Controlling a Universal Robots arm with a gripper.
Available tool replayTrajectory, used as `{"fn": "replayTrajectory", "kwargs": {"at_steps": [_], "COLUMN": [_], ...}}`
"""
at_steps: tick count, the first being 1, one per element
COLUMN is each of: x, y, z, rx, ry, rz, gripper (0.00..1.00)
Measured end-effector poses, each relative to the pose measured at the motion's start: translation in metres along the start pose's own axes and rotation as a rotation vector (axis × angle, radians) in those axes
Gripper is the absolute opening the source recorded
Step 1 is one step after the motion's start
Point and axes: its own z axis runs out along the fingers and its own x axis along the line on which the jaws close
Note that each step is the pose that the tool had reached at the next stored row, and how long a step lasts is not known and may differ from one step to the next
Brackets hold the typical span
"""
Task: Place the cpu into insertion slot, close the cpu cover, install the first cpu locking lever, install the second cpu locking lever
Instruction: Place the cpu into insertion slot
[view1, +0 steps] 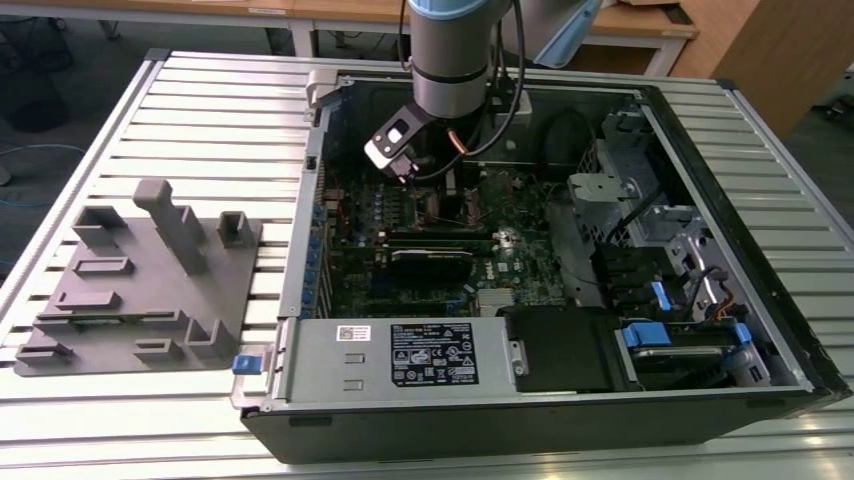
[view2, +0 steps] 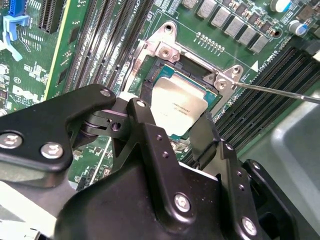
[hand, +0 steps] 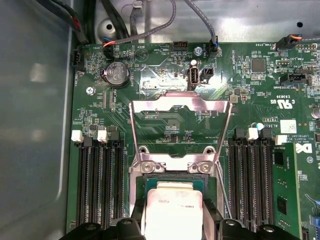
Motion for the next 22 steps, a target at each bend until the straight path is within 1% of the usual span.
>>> {"fn": "replayTrajectory", "kwargs": {"at_steps": [2,5,6,9,11,15,22], "x": [0.0001,0.0002,0.0001,0.0001,0.0002,-0.0003,-0.0023], "y": [0.0002,0.0004,0.0004,0.0003,0.0003,0.0003,0.0005], "z": [-0.0020,-0.0036,-0.0035,-0.0029,-0.0025,-0.0019,-0.0009], "rx": [-0.0001,-0.0002,-0.0001,-0.0001,0.0003,0.0010,0.0012], "ry": [0.0029,0.0043,0.0062,0.0157,0.0188,0.0206,0.0205], "rz": [0.000,0.000,0.001,-0.009,-0.024,-0.046,-0.054], "gripper": [0.54,0.54,0.54,0.54,0.54,0.54,0.54]}}
